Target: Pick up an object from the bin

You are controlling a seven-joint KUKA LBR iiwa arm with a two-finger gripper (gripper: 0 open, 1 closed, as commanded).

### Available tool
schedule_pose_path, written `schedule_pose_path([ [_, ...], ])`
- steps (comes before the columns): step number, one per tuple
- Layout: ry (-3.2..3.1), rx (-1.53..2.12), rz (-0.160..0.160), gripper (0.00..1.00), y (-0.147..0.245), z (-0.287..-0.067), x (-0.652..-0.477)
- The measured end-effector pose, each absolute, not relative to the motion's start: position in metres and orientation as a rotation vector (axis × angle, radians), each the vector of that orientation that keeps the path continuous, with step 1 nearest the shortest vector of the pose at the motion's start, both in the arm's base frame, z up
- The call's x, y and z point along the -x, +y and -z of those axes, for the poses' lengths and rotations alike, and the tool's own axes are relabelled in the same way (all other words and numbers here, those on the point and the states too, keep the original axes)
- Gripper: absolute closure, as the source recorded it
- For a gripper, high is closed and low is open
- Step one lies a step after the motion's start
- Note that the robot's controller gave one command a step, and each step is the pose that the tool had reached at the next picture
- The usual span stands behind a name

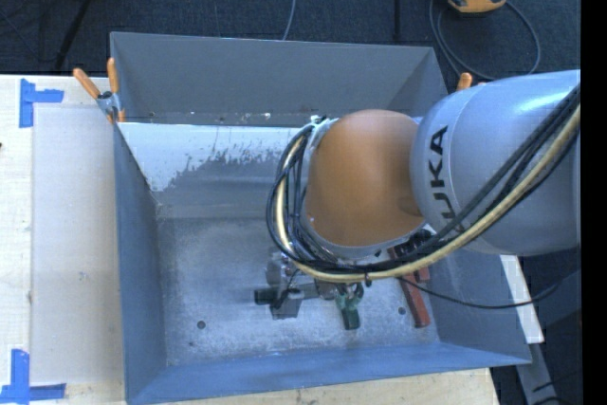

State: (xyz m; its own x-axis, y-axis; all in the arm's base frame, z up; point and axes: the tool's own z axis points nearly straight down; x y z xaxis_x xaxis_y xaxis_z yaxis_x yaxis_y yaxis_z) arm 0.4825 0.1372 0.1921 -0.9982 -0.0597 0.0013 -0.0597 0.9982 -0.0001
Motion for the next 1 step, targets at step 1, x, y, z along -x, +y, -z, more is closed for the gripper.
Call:
schedule_pose_path([
  [1, -3.137, -0.166, 0.0, 1.0, 0.1126, -0.2936, -0.4836],
])
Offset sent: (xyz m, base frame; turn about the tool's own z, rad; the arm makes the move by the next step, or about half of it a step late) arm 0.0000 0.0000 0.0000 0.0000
